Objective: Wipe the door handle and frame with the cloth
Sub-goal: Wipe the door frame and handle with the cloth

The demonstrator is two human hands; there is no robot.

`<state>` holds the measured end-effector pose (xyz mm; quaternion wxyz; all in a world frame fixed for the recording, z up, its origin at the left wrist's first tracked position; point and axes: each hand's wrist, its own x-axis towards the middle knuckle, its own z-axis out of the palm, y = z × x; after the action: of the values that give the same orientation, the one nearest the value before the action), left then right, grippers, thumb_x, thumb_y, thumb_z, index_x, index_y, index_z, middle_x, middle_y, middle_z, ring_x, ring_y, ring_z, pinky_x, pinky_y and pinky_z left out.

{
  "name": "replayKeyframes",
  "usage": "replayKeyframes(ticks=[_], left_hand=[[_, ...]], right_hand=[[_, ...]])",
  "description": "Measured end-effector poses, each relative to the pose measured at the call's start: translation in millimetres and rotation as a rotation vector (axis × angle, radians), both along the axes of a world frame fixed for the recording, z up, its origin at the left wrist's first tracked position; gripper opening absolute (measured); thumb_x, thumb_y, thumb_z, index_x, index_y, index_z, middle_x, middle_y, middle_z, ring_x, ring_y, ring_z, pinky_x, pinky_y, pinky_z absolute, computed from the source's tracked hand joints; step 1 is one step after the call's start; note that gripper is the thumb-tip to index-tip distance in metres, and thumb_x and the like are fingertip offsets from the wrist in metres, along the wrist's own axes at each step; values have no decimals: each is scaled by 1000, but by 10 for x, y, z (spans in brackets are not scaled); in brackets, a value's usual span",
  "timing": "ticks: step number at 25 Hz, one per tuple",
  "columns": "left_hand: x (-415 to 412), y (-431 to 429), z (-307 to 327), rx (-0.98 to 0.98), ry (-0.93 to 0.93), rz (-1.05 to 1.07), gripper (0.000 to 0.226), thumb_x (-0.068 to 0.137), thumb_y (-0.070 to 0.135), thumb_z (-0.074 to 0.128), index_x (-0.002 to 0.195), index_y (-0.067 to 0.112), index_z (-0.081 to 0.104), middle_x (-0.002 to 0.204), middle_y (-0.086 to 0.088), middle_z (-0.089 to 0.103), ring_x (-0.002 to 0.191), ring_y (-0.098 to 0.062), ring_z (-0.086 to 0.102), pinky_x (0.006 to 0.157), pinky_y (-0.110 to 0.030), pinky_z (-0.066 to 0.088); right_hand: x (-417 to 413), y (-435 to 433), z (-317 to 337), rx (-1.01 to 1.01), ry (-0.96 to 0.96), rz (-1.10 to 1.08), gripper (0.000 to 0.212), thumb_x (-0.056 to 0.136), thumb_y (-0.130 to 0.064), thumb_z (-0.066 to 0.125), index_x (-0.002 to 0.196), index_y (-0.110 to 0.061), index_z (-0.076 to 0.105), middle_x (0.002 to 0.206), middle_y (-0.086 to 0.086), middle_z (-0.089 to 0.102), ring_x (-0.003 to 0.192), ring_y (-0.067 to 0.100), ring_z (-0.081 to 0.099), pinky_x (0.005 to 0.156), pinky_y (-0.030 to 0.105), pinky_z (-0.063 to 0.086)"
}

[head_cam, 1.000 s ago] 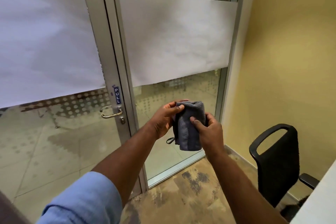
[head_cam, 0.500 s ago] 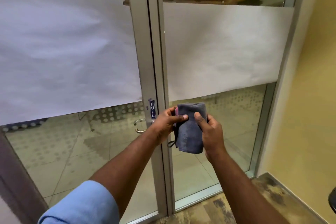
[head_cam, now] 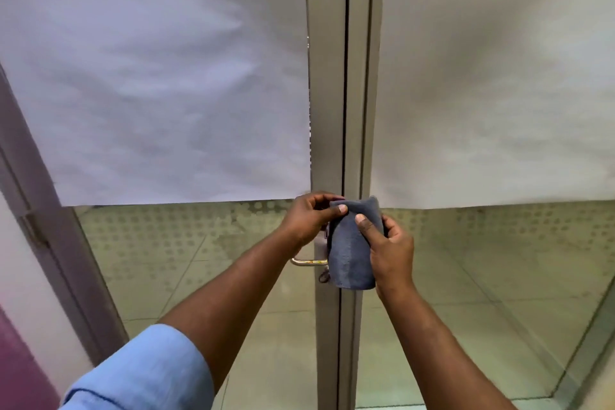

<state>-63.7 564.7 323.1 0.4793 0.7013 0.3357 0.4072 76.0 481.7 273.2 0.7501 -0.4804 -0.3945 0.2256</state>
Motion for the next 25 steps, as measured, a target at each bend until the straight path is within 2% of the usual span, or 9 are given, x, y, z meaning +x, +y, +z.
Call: replayKeyframes(ticks=[3,7,9,11,14,16,18,22,25], left_hand=[[58,333,24,90,36,175,5,94,23,77,98,23,79,94,6,80,91,-9,74,79,-29,57],[59,727,-87,165,89,447,17,90,35,81,80,25,71,76,11,72,69,3,64,71,-26,52],[41,902,-174,259,172,541,23,90,45,79,89,25,69,90,10,72,84,-1,65,75,-28,52],[45,1073,-215,435,338,572,30,96,51,68,115,28,66,125,7,68,116,-10,62,90,-30,51],[116,1375,-178,800,637,494,55,106,47,48,156,25,42,168,2,35,156,-17,28,120,-34,31],[168,1589,-122,1022,821,413,65,109,45,33,166,18,19,176,-3,9,162,-16,0,131,-38,11],[210,1789,-92,1152,931,343,67,109,40,28,166,15,4,175,-5,-5,161,-18,-12,132,-40,1],[287,2143,-153,1321,975,290,68,109,40,31,165,14,1,174,-9,-7,162,-22,-10,130,-39,-11],[325,2387,-240,1397,954,325,69,110,45,30,166,11,7,174,-10,-3,162,-23,-9,130,-41,-10]], right_hand=[[205,388,-69,-51,11,16,20,84,-32,80,98,-20,71,93,4,76,88,27,74,74,47,64],[391,758,-245,-112,0,41,24,85,-39,78,100,-22,69,95,0,75,85,19,73,63,31,62],[459,898,-349,-146,6,21,21,87,-38,75,98,-22,68,94,1,74,84,19,72,64,35,62],[533,1017,-444,-165,12,-2,14,91,-33,72,94,-20,67,90,2,72,82,22,69,61,34,56],[621,1177,-569,-184,-20,-60,4,92,-25,69,90,-23,66,86,0,70,81,24,66,59,24,49],[632,1274,-610,-188,-50,-118,9,90,-23,72,93,-28,65,90,-7,70,84,15,67,61,14,48],[617,1366,-643,-201,-102,-178,20,88,-25,75,104,-27,63,95,-13,67,88,5,65,64,10,48],[521,1580,-664,-191,-200,-269,28,84,-25,77,105,-27,59,93,-12,64,83,2,63,61,5,48],[472,1765,-637,-110,-282,-389,30,82,-23,78,106,-21,59,93,-4,63,80,0,60,64,2,45]])
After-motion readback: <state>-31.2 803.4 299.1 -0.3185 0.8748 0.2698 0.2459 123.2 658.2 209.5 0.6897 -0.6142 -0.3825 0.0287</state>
